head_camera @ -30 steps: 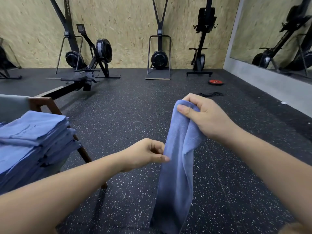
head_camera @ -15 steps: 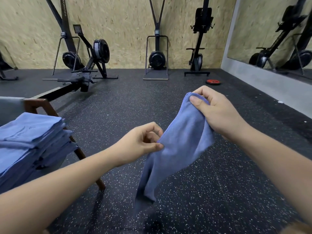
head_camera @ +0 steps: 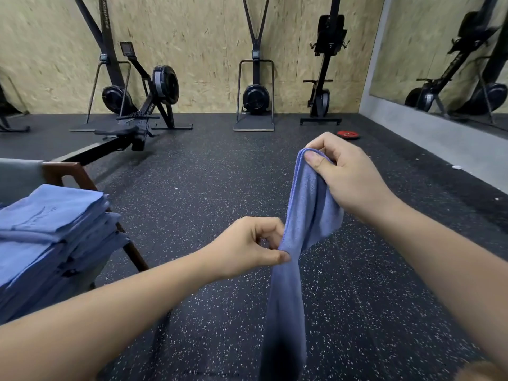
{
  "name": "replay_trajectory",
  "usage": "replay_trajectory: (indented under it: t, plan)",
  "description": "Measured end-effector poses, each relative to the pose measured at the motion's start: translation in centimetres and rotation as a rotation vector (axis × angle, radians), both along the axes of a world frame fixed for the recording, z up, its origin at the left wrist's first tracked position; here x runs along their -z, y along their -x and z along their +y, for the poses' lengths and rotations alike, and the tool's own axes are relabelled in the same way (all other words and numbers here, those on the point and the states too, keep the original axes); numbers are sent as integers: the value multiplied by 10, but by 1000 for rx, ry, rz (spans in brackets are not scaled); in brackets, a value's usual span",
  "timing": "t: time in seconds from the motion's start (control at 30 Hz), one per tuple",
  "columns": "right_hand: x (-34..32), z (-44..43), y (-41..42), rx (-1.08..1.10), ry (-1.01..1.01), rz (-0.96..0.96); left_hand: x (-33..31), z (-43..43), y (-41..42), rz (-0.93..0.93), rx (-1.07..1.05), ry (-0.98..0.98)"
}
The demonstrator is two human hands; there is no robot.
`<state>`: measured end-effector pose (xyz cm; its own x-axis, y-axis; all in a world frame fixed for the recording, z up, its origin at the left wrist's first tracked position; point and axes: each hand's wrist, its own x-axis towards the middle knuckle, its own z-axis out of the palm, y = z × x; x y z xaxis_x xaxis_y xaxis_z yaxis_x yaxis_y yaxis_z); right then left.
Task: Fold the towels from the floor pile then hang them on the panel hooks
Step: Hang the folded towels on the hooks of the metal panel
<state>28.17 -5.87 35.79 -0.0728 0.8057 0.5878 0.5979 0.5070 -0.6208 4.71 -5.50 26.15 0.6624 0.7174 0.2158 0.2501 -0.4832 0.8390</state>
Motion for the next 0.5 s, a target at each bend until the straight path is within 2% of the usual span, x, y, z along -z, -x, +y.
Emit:
replay_trajectory:
  t: [0.13, 0.33, 0.5]
  plan:
    - [1, 1, -4, 2, -21, 25, 3, 2, 0, 136, -73, -164]
    - [-3, -1, -11, 17, -78, 122, 18, 20, 7, 208, -104, -418]
    - [-6, 2, -29, 94, -98, 197, 23, 33, 18, 156, -196, -358]
